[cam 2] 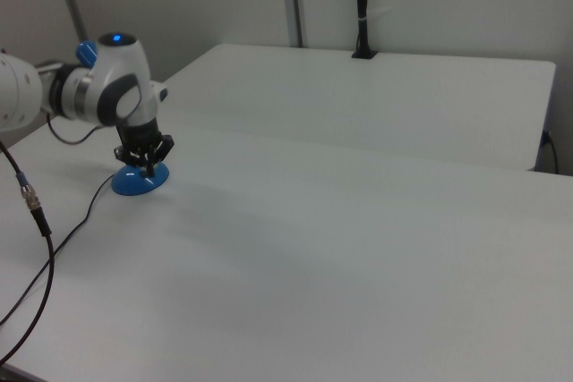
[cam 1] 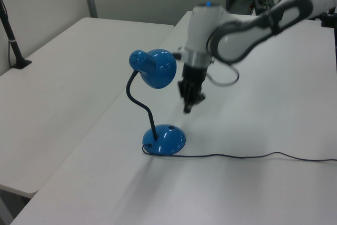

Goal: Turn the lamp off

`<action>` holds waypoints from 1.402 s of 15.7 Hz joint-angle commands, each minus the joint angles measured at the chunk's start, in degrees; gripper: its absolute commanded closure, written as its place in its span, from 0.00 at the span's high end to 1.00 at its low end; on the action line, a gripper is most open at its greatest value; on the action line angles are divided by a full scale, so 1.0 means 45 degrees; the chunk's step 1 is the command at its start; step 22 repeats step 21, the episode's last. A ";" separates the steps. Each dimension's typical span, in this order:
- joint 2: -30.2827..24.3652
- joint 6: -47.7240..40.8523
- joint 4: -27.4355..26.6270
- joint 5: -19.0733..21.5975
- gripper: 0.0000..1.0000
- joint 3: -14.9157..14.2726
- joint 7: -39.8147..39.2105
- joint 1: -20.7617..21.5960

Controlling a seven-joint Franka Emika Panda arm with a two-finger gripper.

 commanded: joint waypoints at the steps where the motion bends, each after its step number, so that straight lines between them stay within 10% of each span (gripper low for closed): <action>1: -0.3024 -0.3591 -0.1135 -0.0750 0.00 0.0040 0.1347 -0.1846; 8: -0.4219 -0.7172 0.0174 -0.2291 0.09 0.0060 0.6503 -0.4271; 10: -0.4395 -0.7681 0.0174 -0.3013 1.00 -0.0057 0.6857 -0.4487; 22: -0.4688 -0.7936 0.0467 -0.3290 1.00 -0.0136 1.0023 -0.5229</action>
